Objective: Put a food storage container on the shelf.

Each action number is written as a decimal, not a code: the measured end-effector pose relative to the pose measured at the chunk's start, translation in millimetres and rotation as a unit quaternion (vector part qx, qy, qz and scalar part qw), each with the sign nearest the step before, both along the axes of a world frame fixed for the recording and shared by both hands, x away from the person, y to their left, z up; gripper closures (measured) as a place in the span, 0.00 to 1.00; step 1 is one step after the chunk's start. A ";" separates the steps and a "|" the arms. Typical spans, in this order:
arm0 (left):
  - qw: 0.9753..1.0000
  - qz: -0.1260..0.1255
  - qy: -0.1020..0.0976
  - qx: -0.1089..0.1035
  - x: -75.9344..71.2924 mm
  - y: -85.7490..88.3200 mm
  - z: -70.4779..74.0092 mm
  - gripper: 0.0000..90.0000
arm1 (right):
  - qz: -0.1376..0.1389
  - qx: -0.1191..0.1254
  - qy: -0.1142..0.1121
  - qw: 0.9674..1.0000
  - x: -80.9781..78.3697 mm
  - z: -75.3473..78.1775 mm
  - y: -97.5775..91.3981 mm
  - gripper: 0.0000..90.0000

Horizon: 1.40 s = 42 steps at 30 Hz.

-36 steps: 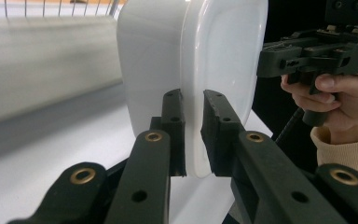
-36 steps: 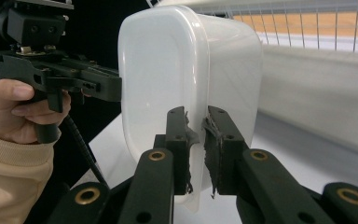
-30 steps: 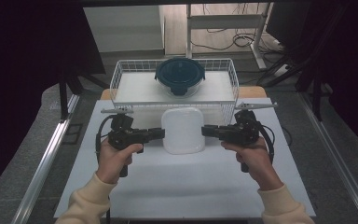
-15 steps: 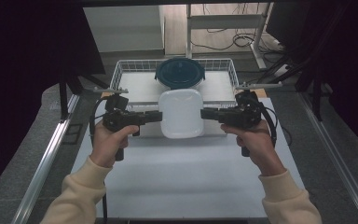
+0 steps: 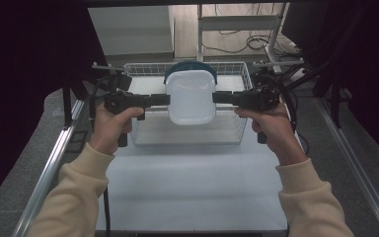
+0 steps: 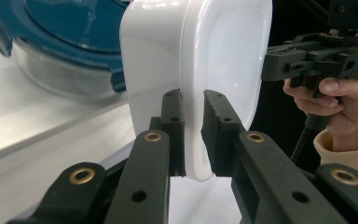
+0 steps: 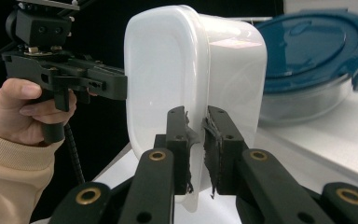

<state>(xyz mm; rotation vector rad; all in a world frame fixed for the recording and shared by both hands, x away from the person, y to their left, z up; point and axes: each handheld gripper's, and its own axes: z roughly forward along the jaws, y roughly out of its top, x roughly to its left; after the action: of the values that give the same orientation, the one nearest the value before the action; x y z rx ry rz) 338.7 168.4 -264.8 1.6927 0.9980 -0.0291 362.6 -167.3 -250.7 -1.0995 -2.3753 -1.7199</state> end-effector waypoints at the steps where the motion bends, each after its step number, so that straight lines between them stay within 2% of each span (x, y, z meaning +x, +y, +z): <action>1: 1.000 -0.002 -0.001 -0.001 1.6 0.6 2.7 0.88 | 0.000 -0.001 -0.002 1.000 1.0 3.0 0.4 0.89; 6: 1.000 -0.001 -0.004 0.002 8.8 2.5 17.5 0.88 | -0.001 0.002 -0.001 1.000 10.1 18.2 2.8 0.89; 10: 1.000 0.000 -0.005 0.005 17.3 5.0 28.0 0.88 | -0.004 0.003 0.000 1.000 15.4 24.7 4.9 0.89; 19: 1.000 0.011 0.001 0.004 39.7 10.8 47.7 0.88 | -0.010 0.002 0.015 1.000 42.8 45.2 13.7 0.89; 21: 1.000 0.008 0.005 0.003 46.4 11.8 48.4 0.88 | -0.010 0.002 0.019 1.000 48.6 46.8 14.3 0.89; 22: 1.000 0.008 0.014 -0.001 54.2 12.4 47.1 0.88 | -0.010 0.002 0.023 1.000 50.8 47.0 14.5 0.89; 28: 0.999 0.011 0.041 -0.010 78.9 10.4 36.6 0.88 | -0.021 0.000 0.050 0.999 76.3 41.5 14.7 0.89; 31: 0.998 0.021 0.056 -0.004 89.6 8.2 29.3 0.87 | -0.027 -0.007 0.067 0.997 87.1 36.3 16.2 0.89; 33: 0.997 0.024 0.064 -0.027 95.5 9.7 27.1 0.87 | -0.034 -0.002 0.081 0.996 95.6 31.0 15.9 0.88; 36: 0.995 0.025 0.081 -0.044 106.3 12.0 24.0 0.86 | -0.040 0.013 0.105 0.994 109.2 25.0 15.5 0.85; 38: 0.993 0.028 0.098 -0.059 113.1 14.2 21.1 0.85 | -0.042 0.023 0.119 0.992 117.0 22.7 15.8 0.83; 40: 0.991 0.027 0.108 -0.075 118.8 16.1 17.4 0.84 | -0.043 0.037 0.130 0.990 123.4 18.9 14.9 0.82; 42: 0.989 0.033 0.117 -0.090 124.7 16.9 13.6 0.83 | -0.046 0.054 0.151 0.986 130.5 14.5 12.7 0.81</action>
<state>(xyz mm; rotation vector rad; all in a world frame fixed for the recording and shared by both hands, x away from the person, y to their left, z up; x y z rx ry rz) 463.4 185.4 -251.2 1.5143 1.1879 -0.2726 493.1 -154.6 -236.2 -1.3594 -2.0567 -1.5537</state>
